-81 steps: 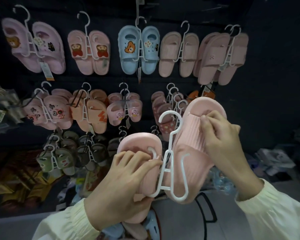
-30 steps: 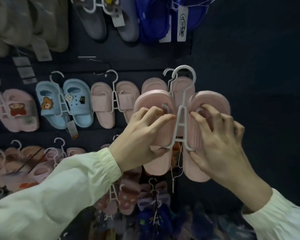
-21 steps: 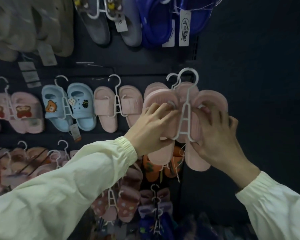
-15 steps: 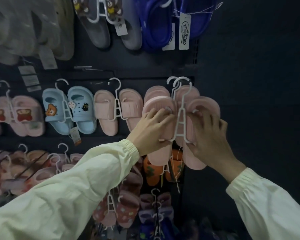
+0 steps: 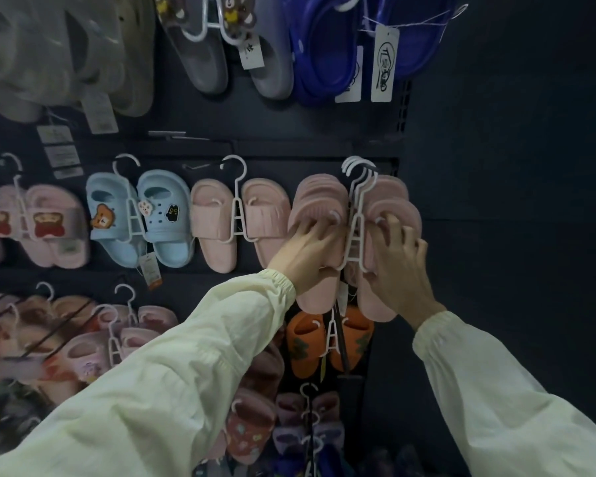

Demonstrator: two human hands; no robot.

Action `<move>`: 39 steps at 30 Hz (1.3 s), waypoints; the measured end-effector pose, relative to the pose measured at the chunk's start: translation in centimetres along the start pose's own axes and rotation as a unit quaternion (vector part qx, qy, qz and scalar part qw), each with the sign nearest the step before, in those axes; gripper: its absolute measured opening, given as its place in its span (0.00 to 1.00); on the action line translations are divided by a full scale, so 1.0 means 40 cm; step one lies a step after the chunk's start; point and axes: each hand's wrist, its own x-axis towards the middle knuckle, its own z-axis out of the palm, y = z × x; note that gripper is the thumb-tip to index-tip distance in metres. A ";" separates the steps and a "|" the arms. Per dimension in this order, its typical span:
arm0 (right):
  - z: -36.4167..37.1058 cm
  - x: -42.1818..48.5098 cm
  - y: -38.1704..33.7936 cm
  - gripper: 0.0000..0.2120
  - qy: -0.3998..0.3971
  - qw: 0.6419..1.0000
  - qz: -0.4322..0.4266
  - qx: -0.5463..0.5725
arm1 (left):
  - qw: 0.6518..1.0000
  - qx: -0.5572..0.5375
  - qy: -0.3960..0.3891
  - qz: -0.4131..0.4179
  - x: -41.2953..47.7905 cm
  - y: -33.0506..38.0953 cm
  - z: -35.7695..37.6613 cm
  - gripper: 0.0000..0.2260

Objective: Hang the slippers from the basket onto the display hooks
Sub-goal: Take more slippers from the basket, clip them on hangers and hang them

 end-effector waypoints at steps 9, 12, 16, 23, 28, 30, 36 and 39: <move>0.014 -0.004 -0.003 0.41 -0.005 1.000 0.009 0.013 | 0.999 -0.016 0.042 -0.007 -0.010 0.006 0.019 0.39; 0.011 -0.017 -0.008 0.42 -0.007 0.999 0.019 0.030 | 0.998 -0.017 0.060 -0.006 -0.022 0.016 0.017 0.39; -0.003 -0.035 -0.021 0.43 -0.004 0.997 0.028 0.066 | 0.999 -0.011 0.029 -0.014 -0.043 0.023 0.004 0.44; -0.056 -0.073 -0.085 0.46 0.001 0.994 0.037 0.099 | 1.000 -0.010 0.005 -0.022 -0.111 0.017 -0.040 0.49; -0.095 -0.118 -0.181 0.47 0.006 0.993 0.017 0.114 | 0.999 -0.007 0.016 -0.036 -0.210 -0.015 -0.066 0.47; -0.107 -0.136 -0.231 0.46 0.007 0.993 0.002 0.120 | 0.999 -0.002 0.016 -0.037 -0.263 -0.037 -0.083 0.45; -0.142 -0.213 -0.419 0.44 -0.008 0.991 -0.026 0.134 | 0.998 0.005 0.011 -0.055 -0.461 -0.114 -0.137 0.42; -0.161 -0.261 -0.524 0.42 -0.014 0.988 -0.046 0.145 | 0.997 -0.005 -0.004 -0.074 -0.578 -0.164 -0.179 0.42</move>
